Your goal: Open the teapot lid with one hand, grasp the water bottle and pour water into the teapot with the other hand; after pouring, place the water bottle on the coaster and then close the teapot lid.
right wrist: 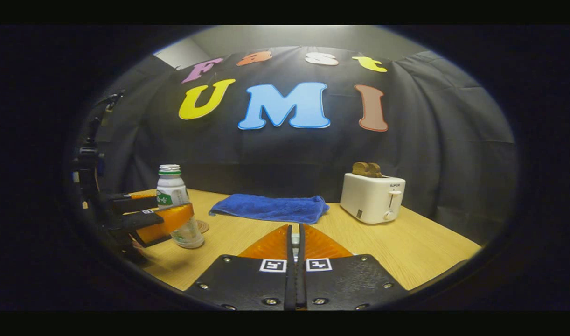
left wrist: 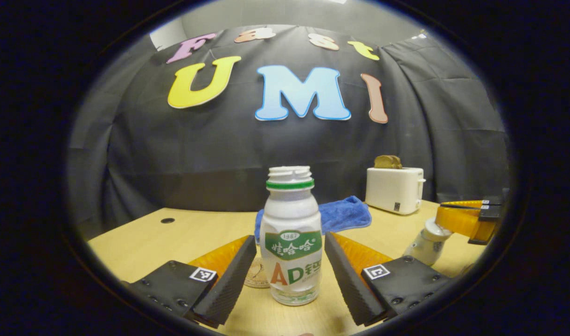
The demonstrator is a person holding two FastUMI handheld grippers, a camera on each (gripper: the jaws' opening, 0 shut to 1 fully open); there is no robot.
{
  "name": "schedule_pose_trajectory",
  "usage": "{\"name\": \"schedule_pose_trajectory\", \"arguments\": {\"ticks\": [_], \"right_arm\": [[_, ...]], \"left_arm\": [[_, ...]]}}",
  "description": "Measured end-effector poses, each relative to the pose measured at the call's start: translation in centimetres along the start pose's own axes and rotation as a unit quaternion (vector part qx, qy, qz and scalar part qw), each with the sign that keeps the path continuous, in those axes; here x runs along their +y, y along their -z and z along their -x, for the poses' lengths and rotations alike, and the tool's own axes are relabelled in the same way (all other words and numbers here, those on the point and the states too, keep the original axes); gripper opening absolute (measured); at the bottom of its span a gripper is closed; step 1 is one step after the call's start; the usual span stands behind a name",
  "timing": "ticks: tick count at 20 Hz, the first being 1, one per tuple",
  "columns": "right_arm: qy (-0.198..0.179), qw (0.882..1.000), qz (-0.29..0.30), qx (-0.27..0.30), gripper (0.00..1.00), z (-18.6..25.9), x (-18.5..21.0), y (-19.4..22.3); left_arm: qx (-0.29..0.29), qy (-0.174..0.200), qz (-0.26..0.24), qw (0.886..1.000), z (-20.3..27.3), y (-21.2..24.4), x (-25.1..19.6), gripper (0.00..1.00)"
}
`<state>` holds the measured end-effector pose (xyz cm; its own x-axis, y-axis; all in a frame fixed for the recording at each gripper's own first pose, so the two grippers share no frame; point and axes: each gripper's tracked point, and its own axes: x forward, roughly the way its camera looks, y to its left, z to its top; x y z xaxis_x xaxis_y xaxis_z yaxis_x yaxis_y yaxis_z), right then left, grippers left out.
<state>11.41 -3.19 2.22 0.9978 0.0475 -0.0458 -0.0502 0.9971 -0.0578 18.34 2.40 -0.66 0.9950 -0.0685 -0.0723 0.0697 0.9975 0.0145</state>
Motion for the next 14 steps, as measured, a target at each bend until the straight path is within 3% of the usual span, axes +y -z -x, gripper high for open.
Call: {"name": "schedule_pose_trajectory", "arguments": {"ticks": [2, 5, 6, 9, 10, 11, 13, 14], "right_arm": [[-0.002, 1.000, -0.005, 0.002, 0.01, 0.0, -0.1, 0.2], [-0.010, 1.000, -0.008, -0.001, 0.01, 0.3, 0.2, 0.1], [-0.014, 1.000, -0.009, -0.003, 0.01, 0.7, 0.2, -0.1], [-0.017, 1.000, -0.017, -0.017, 0.00, 2.2, 0.1, -1.1], [-0.017, 0.999, -0.017, -0.023, 0.01, 3.0, 0.0, -1.5], [-0.017, 0.999, -0.015, -0.026, 0.01, 3.9, -0.1, -1.5], [-0.019, 1.000, -0.005, -0.022, 0.01, 5.9, -0.3, -1.0], [-0.020, 1.000, -0.005, -0.020, 0.01, 7.1, -0.5, -0.7]], "left_arm": [[0.009, 0.002, -0.011, 1.000, -0.2, 0.5, -0.4, 1.00], [0.005, -0.004, -0.017, 1.000, 0.0, 0.3, -0.3, 0.74], [0.006, 0.002, -0.011, 1.000, -0.1, 0.4, -0.4, 0.80], [0.006, 0.014, 0.007, 1.000, 0.5, 0.0, -1.0, 0.70], [0.005, 0.015, 0.000, 1.000, 0.7, -0.2, -1.3, 0.84], [0.001, 0.014, -0.011, 1.000, 1.0, -0.7, -1.6, 0.77], [-0.015, 0.014, -0.041, 0.999, 1.8, -1.7, -2.3, 0.77], [-0.020, 0.016, -0.053, 0.998, 2.1, -2.0, -2.8, 0.84]]}}
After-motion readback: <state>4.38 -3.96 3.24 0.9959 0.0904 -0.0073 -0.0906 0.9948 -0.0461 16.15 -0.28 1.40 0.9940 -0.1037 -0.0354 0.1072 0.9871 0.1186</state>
